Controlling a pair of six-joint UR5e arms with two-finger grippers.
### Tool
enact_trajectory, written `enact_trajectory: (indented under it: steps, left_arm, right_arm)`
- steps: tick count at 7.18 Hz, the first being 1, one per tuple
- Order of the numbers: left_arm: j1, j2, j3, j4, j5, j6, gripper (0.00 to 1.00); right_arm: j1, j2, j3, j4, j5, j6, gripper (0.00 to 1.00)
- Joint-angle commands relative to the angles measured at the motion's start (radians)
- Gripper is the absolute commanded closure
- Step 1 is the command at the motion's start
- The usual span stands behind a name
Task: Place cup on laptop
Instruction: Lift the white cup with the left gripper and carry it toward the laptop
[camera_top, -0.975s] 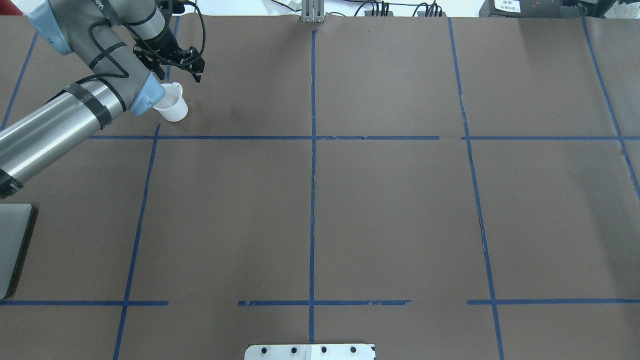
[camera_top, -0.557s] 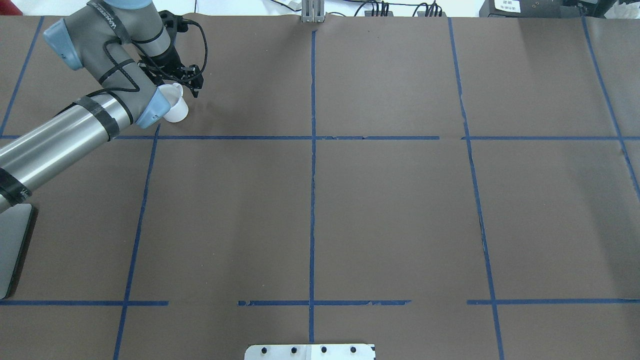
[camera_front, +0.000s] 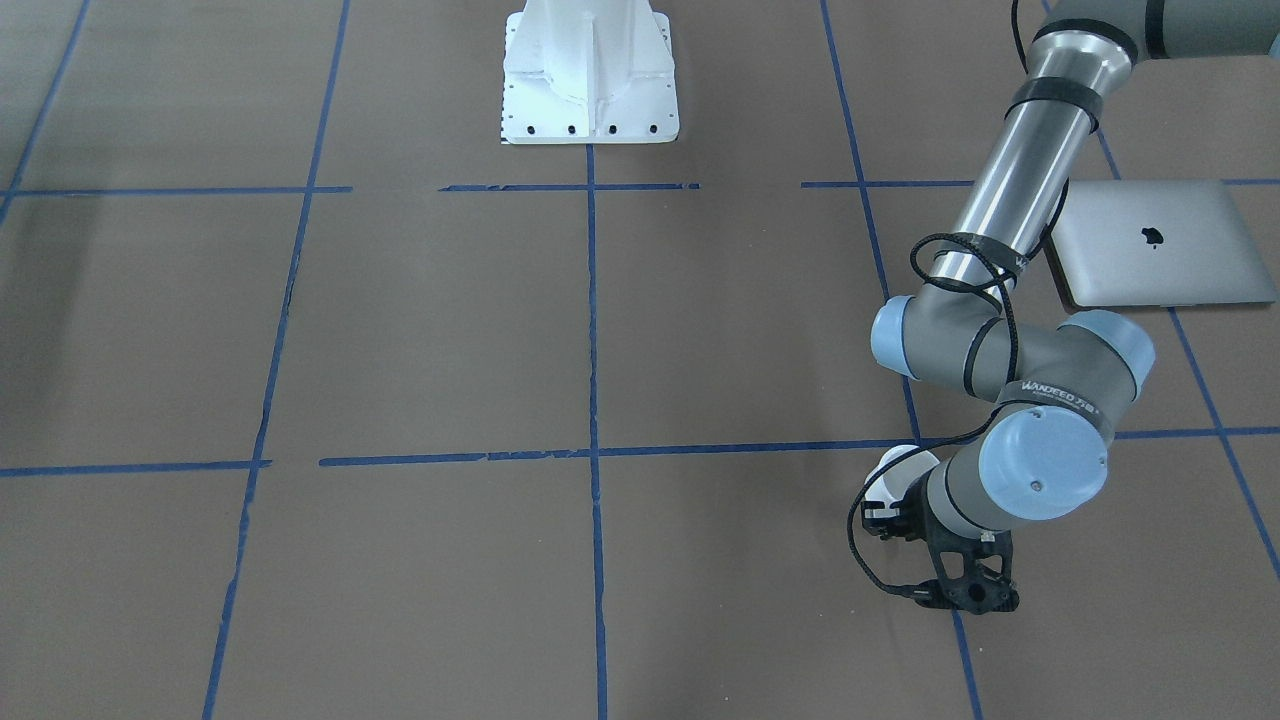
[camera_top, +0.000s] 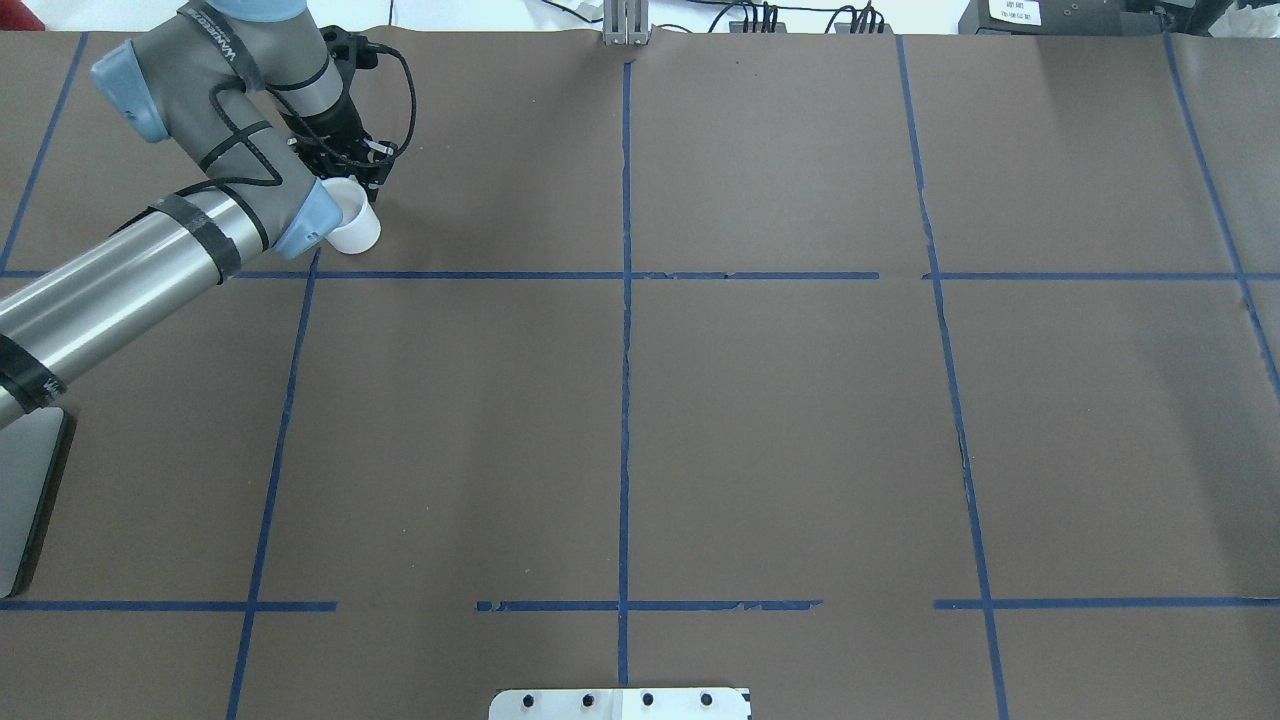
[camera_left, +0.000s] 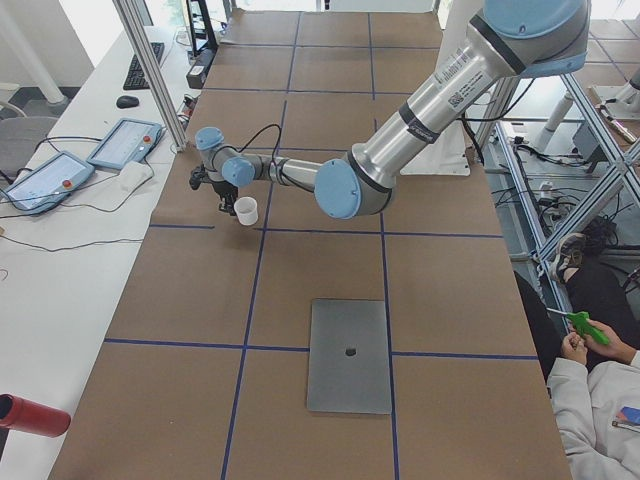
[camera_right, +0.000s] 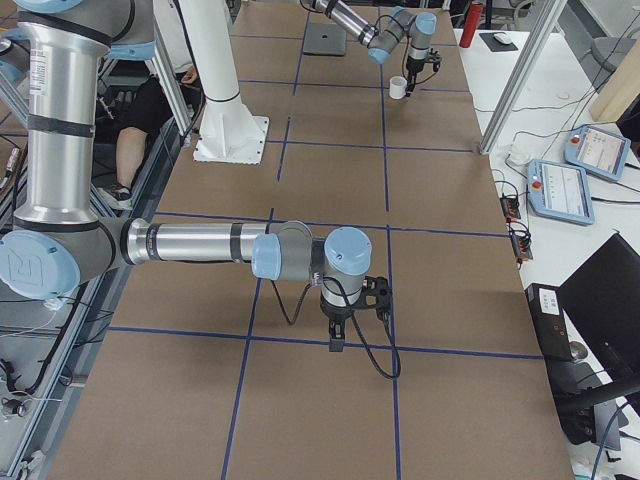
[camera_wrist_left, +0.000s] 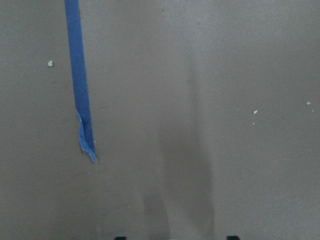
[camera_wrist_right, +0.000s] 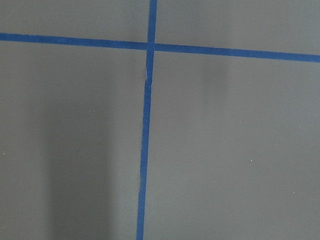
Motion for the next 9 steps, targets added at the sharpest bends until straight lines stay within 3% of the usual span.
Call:
enact_trajectory:
  steps: [1, 2, 3, 4, 6, 7, 9]
  left_arm:
    - [-0.021, -0.005, -0.010, 0.014, -0.031, 0.000, 1.00]
    - [-0.054, -0.004, -0.037, 0.023, -0.066, 0.002, 1.00]
    - [-0.079, 0.001, -0.080, 0.113, -0.068, 0.029, 1.00]
    - [-0.110, 0.037, -0.193, 0.276, -0.068, 0.110, 1.00]
    - [-0.183, 0.243, -0.547, 0.562, -0.068, 0.266, 1.00]
    - [-0.235, 0.334, -0.656, 0.630, -0.068, 0.346, 1.00]
    - [-0.295, 0.564, -0.807, 0.647, -0.093, 0.510, 1.00]
  right_arm:
    - [0.000, 0.000, 0.000, 0.000, 0.001, -0.001, 0.00]
    - [0.000, 0.000, 0.000, 0.000, -0.001, 0.001, 0.00]
    - [0.000, 0.000, 0.000, 0.000, -0.001, 0.001, 0.00]
    - [0.000, 0.000, 0.000, 0.000, -0.001, 0.001, 0.00]
    - [0.000, 0.000, 0.000, 0.000, 0.001, 0.001, 0.00]
    - [0.000, 0.000, 0.000, 0.000, 0.001, -0.001, 0.00]
    - [0.000, 0.000, 0.000, 0.000, 0.001, 0.001, 0.00]
